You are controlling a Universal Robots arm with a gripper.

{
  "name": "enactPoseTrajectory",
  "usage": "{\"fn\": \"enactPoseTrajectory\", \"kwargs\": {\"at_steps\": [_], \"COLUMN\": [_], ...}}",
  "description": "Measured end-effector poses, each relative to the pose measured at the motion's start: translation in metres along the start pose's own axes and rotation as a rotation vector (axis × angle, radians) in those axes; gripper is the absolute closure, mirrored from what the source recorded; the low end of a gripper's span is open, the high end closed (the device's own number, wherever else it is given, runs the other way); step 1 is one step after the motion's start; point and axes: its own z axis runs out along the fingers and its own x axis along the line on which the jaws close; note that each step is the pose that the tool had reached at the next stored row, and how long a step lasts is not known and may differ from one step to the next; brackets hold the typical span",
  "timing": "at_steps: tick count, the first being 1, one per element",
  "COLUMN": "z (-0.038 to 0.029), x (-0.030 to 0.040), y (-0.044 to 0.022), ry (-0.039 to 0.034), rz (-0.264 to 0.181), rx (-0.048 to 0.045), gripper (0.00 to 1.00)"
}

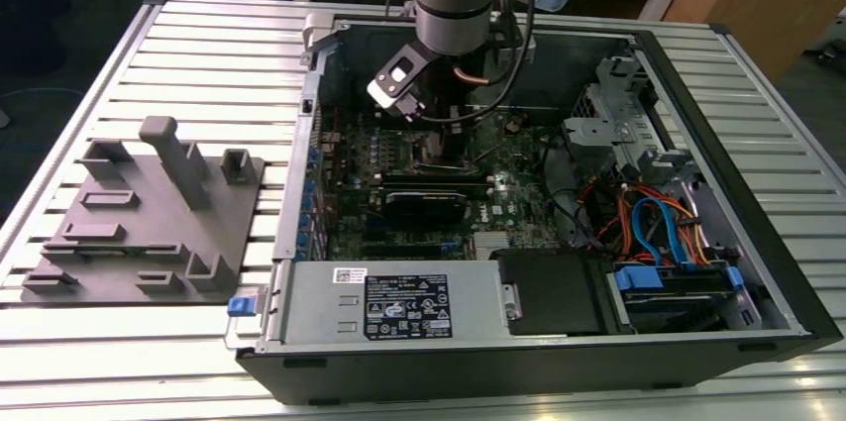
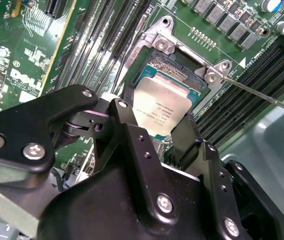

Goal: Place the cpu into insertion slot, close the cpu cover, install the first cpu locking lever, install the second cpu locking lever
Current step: 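Place the cpu into insertion slot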

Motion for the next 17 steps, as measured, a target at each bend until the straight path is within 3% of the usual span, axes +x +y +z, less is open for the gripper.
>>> {"fn": "enactPoseTrajectory", "kwargs": {"at_steps": [17], "z": [0.0091], "x": [0.0042], "y": [-0.003], "ry": [-0.0006], "rz": [0.007], "rx": [-0.0001], "gripper": [0.46]}}
